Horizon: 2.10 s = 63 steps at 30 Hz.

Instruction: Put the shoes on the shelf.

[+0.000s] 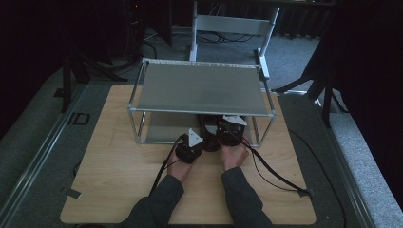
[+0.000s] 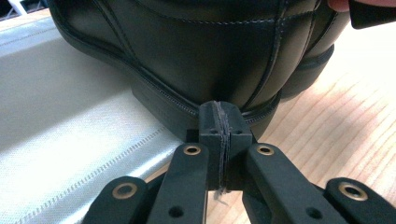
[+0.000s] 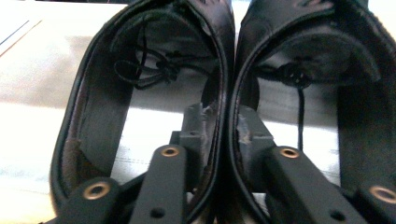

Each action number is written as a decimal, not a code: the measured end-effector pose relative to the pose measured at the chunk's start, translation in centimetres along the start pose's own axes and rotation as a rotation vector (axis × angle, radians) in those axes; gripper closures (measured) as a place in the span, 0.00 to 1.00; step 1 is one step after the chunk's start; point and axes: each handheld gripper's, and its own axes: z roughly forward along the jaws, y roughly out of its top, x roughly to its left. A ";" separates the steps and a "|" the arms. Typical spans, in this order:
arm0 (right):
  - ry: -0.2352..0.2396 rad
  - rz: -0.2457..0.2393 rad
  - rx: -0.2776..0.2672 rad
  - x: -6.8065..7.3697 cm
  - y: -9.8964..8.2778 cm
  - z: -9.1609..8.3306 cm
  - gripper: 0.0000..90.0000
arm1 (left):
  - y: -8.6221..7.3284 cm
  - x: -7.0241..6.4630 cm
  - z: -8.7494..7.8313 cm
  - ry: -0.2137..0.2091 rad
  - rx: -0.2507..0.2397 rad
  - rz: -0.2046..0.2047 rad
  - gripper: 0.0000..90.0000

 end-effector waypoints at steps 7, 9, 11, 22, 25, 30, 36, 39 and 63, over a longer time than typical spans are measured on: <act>-0.002 -0.029 -0.105 -0.3 0.2 0.5 0.66 | 0.4 0.6 0.5 -0.001 0.011 -0.016 0.99; -0.014 -0.033 -0.112 -0.3 0.1 0.4 0.64 | 0.5 0.5 0.5 0.002 0.017 -0.006 0.98; -0.030 -0.036 -0.142 -0.3 -0.1 0.1 0.55 | 0.5 0.7 0.5 -0.001 0.015 -0.012 0.97; 0.085 -0.096 -0.187 -2.1 -0.8 -3.5 0.41 | 0.8 1.0 0.1 0.011 -0.016 -0.022 0.92; 0.079 -0.123 -0.190 -2.9 -0.8 -4.6 0.36 | 0.9 1.2 0.1 0.019 -0.011 -0.023 0.91; 0.080 -0.125 -0.134 -4.7 -1.9 -4.6 0.25 | 0.6 1.8 0.7 0.046 0.008 -0.052 0.90; 0.110 -0.085 -0.072 -5.6 -2.7 -2.8 0.22 | 0.7 3.1 1.6 0.039 0.029 -0.104 0.89; 0.100 -0.096 -0.045 -5.7 -2.8 -2.0 0.21 | 0.7 3.1 2.1 0.032 0.041 -0.105 0.89; 0.148 -0.263 0.048 -6.7 -2.9 -0.6 0.22 | 1.8 3.9 3.9 0.064 0.035 -0.233 0.99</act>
